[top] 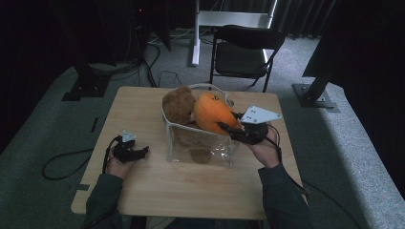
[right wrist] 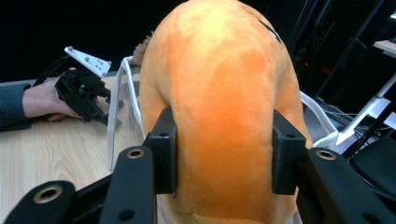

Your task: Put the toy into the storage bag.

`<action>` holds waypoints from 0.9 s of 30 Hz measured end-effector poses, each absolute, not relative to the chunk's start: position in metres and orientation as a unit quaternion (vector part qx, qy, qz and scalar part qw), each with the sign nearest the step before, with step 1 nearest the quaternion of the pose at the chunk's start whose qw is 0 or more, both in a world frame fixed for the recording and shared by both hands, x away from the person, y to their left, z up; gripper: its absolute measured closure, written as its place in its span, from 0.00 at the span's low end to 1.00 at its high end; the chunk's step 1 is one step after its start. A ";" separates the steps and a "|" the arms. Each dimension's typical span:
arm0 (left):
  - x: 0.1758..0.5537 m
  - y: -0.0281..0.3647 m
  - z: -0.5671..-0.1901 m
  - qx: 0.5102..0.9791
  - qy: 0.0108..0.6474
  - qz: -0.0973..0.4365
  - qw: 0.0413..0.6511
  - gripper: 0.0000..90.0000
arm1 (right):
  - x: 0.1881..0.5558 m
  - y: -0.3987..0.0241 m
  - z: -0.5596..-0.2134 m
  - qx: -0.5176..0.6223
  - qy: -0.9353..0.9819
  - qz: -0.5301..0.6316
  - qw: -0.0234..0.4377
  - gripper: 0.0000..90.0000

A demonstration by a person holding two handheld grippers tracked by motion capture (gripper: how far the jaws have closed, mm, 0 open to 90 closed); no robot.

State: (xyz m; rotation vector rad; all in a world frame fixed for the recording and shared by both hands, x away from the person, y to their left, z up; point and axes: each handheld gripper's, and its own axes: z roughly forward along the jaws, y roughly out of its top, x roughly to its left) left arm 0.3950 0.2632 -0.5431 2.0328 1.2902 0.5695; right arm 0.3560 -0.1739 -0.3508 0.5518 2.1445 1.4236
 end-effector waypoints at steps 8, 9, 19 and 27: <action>0.395 0.263 -0.543 0.776 0.493 0.218 0.328 0.33 | 0.353 -0.172 -0.355 0.199 0.792 0.522 0.245 0.60; 0.395 0.263 -0.543 0.776 0.493 0.218 0.328 0.33 | 0.353 -0.172 -0.355 0.198 0.793 0.522 0.244 0.60; 0.395 0.263 -0.543 0.776 0.493 0.218 0.328 0.33 | 0.349 -0.165 -0.357 0.174 0.805 0.515 0.236 0.60; 0.395 0.263 -0.543 0.776 0.493 0.218 0.328 0.33 | 0.359 -0.161 -0.363 0.187 0.810 0.505 0.234 0.60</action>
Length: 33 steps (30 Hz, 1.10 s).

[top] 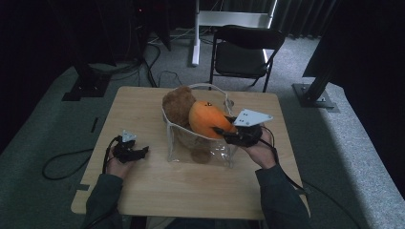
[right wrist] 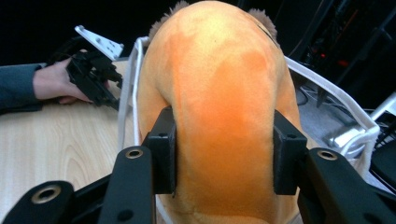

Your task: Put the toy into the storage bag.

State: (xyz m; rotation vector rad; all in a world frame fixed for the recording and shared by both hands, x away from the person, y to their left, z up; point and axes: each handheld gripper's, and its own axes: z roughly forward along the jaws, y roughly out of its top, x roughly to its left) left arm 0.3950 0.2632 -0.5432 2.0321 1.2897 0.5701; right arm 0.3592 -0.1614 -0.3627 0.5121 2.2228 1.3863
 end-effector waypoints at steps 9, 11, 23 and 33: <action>0.395 0.263 -0.543 0.776 0.493 0.218 0.328 0.33 | 0.360 -0.165 -0.363 0.195 0.813 0.495 0.236 0.59; 0.395 0.263 -0.543 0.776 0.493 0.218 0.328 0.33 | 0.361 -0.165 -0.363 0.193 0.816 0.493 0.232 0.59; 0.396 0.263 -0.543 0.775 0.494 0.218 0.328 0.33 | 0.362 -0.167 -0.364 0.195 0.829 0.481 0.208 0.59; 0.396 0.263 -0.543 0.774 0.495 0.218 0.329 0.33 | 0.364 -0.168 -0.370 0.195 0.841 0.464 0.199 0.59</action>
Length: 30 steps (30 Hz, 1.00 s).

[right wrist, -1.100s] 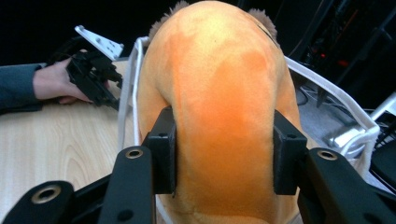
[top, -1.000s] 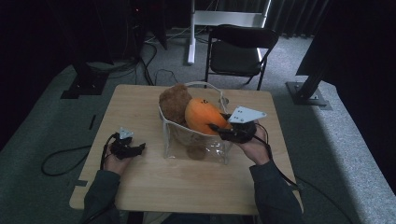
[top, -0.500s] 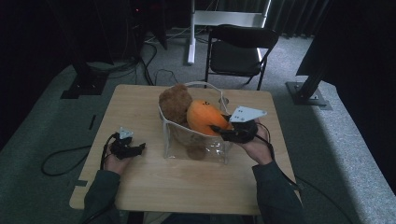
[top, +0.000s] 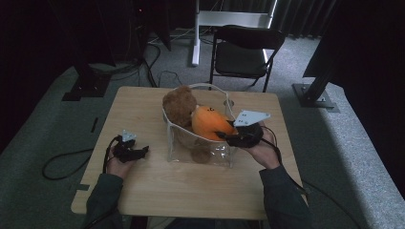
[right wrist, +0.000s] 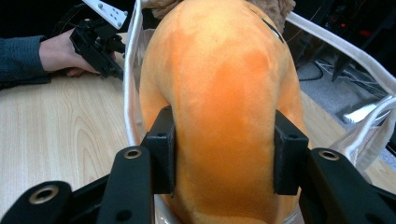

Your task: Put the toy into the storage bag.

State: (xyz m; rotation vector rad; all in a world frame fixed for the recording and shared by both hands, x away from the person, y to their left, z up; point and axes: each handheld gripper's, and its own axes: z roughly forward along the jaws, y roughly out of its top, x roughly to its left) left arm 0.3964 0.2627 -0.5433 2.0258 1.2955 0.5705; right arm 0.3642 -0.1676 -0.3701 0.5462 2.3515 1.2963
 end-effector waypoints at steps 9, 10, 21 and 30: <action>0.396 0.263 -0.543 0.775 0.494 0.218 0.328 0.33 | 0.367 -0.165 -0.370 0.195 0.846 0.461 0.186 0.46; 0.396 0.263 -0.543 0.775 0.495 0.218 0.328 0.33 | 0.368 -0.164 -0.370 0.195 0.845 0.462 0.186 0.44; 0.397 0.263 -0.543 0.775 0.494 0.218 0.328 0.33 | 0.378 -0.156 -0.366 0.201 0.837 0.480 0.169 0.27; 0.397 0.263 -0.543 0.775 0.494 0.218 0.328 0.33 | 0.385 -0.145 -0.359 0.204 0.832 0.487 0.169 0.29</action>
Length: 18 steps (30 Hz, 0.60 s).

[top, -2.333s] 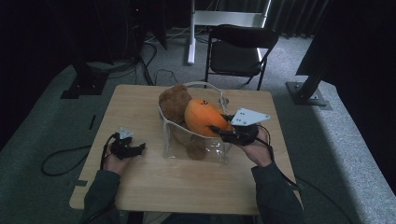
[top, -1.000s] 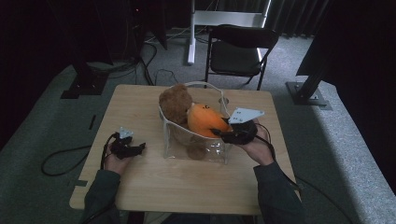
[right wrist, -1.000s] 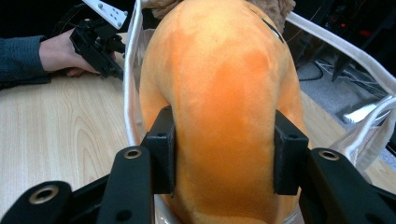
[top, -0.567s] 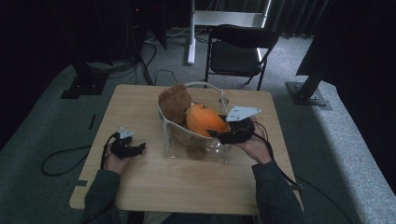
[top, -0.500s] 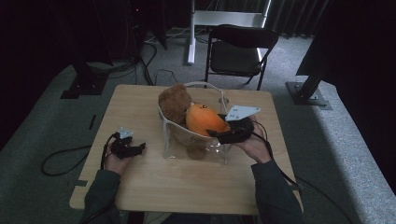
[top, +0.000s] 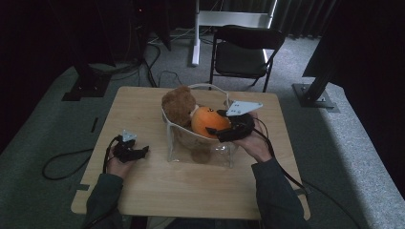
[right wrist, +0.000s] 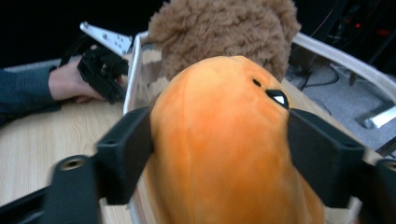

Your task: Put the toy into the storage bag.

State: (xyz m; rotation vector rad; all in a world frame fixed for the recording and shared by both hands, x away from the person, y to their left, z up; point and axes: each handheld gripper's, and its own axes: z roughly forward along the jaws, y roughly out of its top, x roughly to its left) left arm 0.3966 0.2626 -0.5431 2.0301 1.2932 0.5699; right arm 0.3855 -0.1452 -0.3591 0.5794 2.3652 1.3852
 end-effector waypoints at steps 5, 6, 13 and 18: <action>0.397 0.263 -0.543 0.775 0.494 0.218 0.328 0.33 | 0.387 -0.148 -0.363 0.212 0.833 0.485 0.164 0.33; 0.397 0.263 -0.543 0.775 0.494 0.218 0.328 0.33 | 0.388 -0.149 -0.363 0.212 0.831 0.488 0.161 0.33; 0.397 0.262 -0.543 0.775 0.494 0.218 0.328 0.33 | 0.393 -0.147 -0.360 0.220 0.825 0.495 0.158 0.31; 0.397 0.263 -0.543 0.775 0.494 0.218 0.328 0.33 | 0.397 -0.143 -0.362 0.221 0.833 0.483 0.153 0.41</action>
